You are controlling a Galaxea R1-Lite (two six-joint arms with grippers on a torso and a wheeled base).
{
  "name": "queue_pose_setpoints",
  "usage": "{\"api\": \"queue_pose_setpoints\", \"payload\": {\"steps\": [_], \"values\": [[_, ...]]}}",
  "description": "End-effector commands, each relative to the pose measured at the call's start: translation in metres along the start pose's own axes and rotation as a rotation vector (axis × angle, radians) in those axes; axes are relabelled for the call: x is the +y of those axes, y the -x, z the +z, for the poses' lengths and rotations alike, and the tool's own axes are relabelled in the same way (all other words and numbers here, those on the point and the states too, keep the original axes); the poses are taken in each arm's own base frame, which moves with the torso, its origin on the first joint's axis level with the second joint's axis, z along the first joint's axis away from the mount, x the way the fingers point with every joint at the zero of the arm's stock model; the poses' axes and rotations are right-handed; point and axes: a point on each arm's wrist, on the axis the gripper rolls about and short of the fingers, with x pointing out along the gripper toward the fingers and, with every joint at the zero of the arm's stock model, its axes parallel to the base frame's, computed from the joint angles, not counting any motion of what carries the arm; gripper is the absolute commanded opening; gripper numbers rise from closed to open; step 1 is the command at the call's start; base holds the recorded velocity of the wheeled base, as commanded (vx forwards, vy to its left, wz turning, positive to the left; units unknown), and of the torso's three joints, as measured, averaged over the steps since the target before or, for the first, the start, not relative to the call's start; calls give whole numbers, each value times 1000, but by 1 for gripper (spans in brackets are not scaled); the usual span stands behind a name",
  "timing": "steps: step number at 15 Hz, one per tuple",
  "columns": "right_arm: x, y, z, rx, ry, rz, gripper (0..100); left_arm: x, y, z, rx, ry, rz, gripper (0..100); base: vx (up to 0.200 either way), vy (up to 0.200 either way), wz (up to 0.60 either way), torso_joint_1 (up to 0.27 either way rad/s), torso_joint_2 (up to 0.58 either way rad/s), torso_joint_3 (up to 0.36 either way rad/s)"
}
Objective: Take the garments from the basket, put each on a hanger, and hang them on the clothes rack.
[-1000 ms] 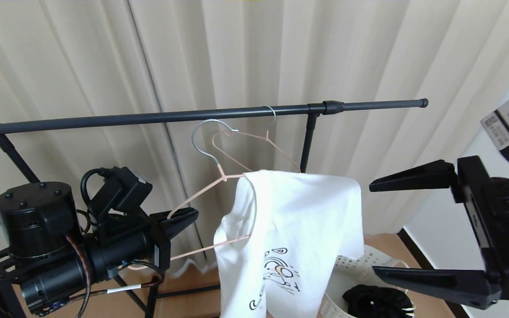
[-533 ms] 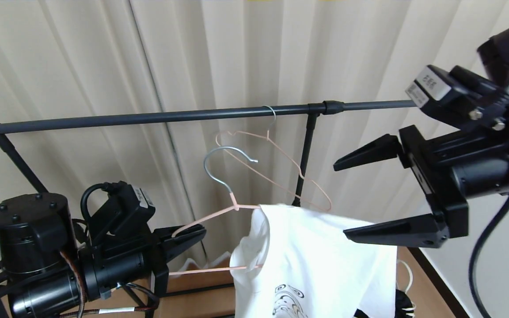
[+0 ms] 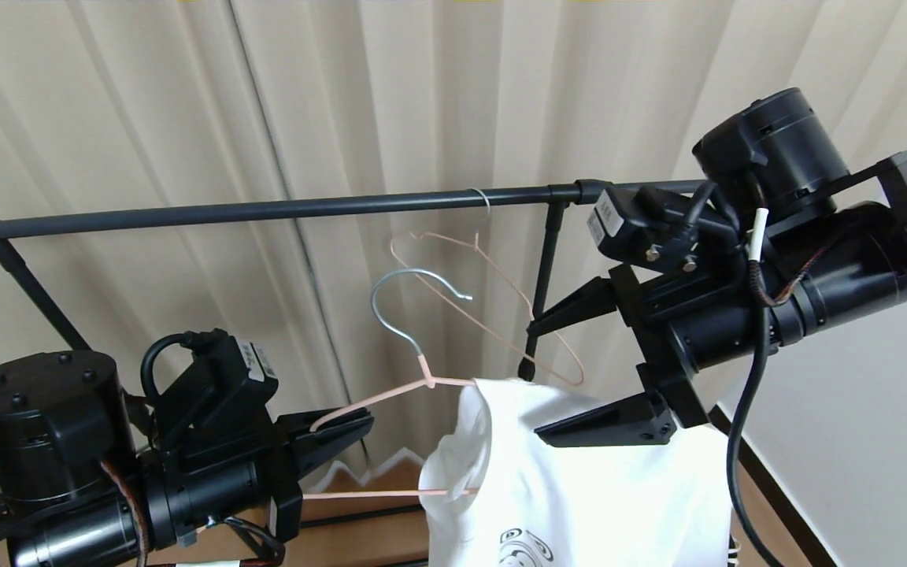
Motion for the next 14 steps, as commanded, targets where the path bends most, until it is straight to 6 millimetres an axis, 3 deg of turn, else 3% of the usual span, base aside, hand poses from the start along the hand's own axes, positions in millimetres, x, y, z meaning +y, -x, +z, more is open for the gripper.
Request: {"api": "queue_pose_setpoints", "payload": {"steps": [1, 7, 14], "values": [[-2, -13, -1, 14, -3, 26, 100, 0, -1, 0, 2, 1, 1, 0, 0, 0, 0, 0, 0, 0], [-6, -29, -3, 34, -11, 53, 100, 1, -1, 1, -2, -1, 3, 0, 0, 0, 0, 0, 0, 0], [-12, -34, 0, 29, -7, 50, 100, 0, 0, 0, 3, 0, 13, 0, 0, 0, 0, 0, 0, 0]]}}
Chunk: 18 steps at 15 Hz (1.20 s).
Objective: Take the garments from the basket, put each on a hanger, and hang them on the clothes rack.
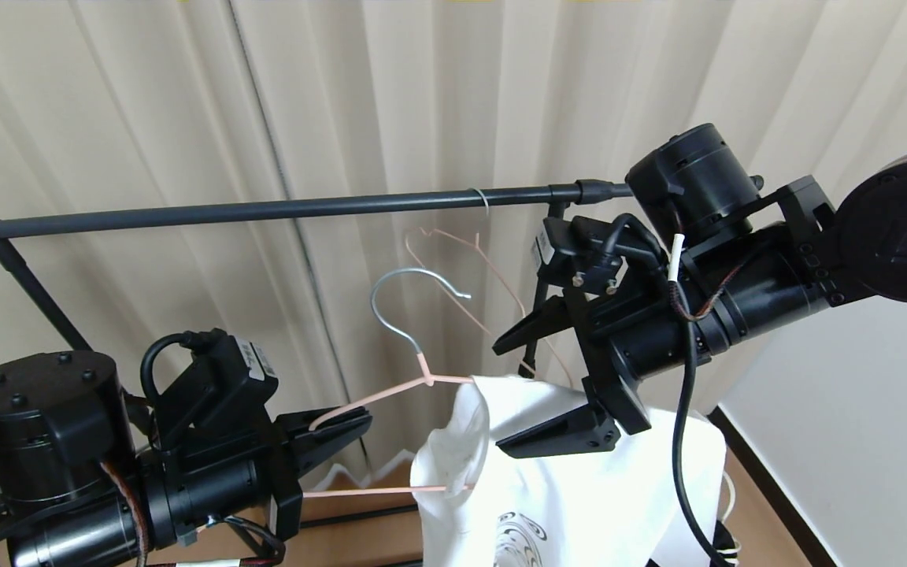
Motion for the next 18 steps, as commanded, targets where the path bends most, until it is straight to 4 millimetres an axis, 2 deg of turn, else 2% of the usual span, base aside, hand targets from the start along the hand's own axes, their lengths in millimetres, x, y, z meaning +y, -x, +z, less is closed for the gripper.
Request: {"api": "queue_pose_setpoints", "payload": {"steps": [1, 18], "values": [[-1, -2, 0, 2, -3, 2, 0, 0, 0, 0, 0, -1, 2, 0, 0, 0, 0, 0, 0, 0], [7, 2, 4, -6, 14, 12, 0, 1, 1, 0, -2, 14, 3, 0, 0, 0, 0, 0, 0, 0]]}}
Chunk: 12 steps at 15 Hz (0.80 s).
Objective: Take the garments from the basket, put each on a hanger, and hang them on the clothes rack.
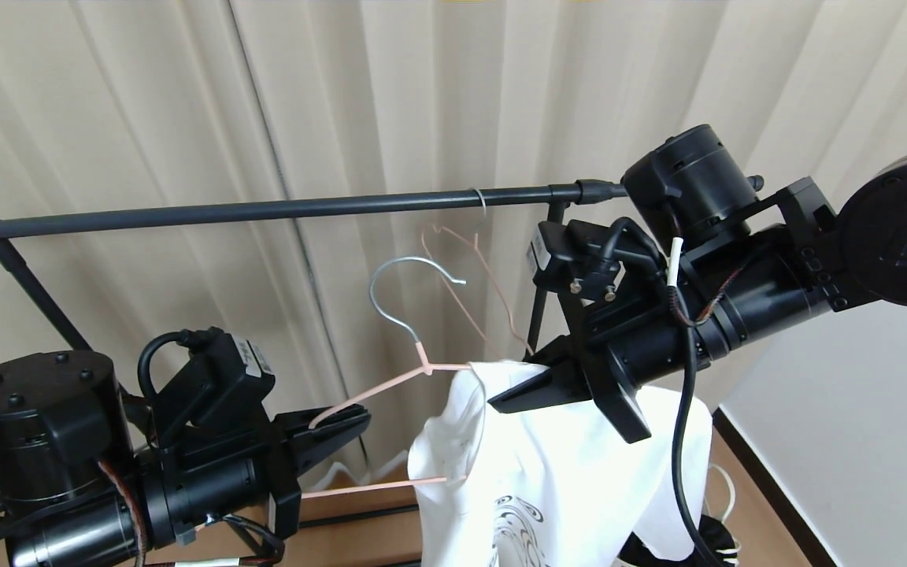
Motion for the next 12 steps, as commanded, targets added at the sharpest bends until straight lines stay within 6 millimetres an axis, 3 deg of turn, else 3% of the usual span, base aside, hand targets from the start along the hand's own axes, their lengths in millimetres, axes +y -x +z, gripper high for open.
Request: {"api": "queue_pose_setpoints", "payload": {"steps": [1, 7, 9, 12], "values": [[3, 4, 1, -6, 5, -3, 0, 0, 0, 0, -1, -2, 1, 100, 0, 0, 0, 0, 0, 0], [11, 12, -1, -5, 9, -6, 0, 5, 14, 0, -11, 24, 49, 100, 0, 0, 0, 0, 0, 0], [13, 14, -2, 9, 12, -30, 0, 12, 31, 3, -49, 115, 112, 100, 0, 0, 0, 0, 0, 0], [14, 15, 1, 79, 31, -150, 0, 34, 52, -7, -56, 344, 226, 100, 0, 0, 0, 0, 0, 0]]}}
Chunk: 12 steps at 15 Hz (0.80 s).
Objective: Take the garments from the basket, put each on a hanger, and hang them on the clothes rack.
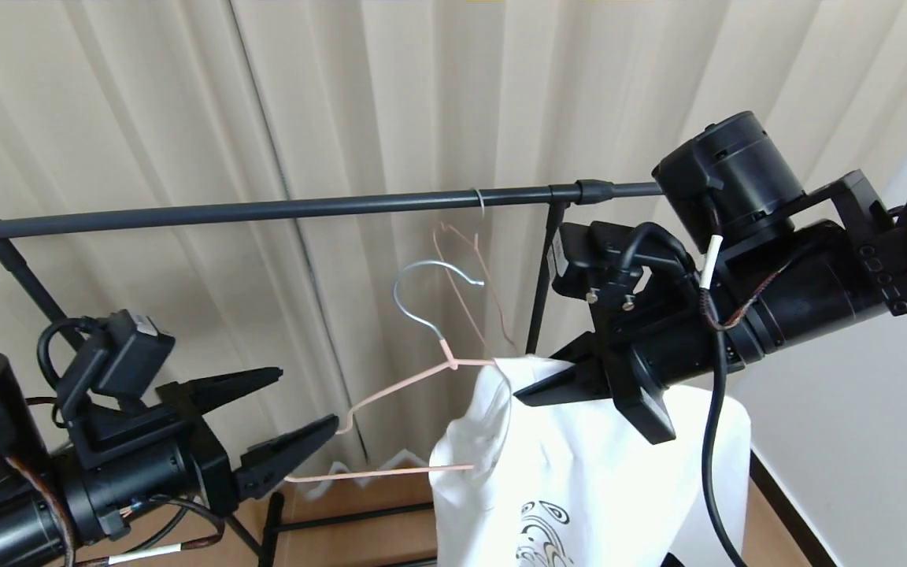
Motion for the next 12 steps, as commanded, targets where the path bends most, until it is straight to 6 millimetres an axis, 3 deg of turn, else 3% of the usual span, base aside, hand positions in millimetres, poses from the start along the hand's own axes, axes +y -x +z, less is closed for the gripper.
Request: {"api": "queue_pose_setpoints", "payload": {"steps": [1, 3, 6, 12], "values": [[6, -1, 6, 36, 29, -58, 0, 20, 12, 1, -18, 146, 114, 100, 0, 0, 0, 0, 0, 0], [8, -8, 9, 99, 60, -178, 0, 26, 5, -9, 49, 223, 157, 100, 0, 0, 0, 0, 0, 0], [17, -24, 14, 149, 114, -333, 0, 14, -18, -21, 242, 258, 221, 100, 0, 0, 0, 0, 0, 0], [19, -29, 10, 84, 140, -478, 0, -31, -52, -35, 443, 255, 182, 100, 0, 0, 0, 0, 0, 0]]}}
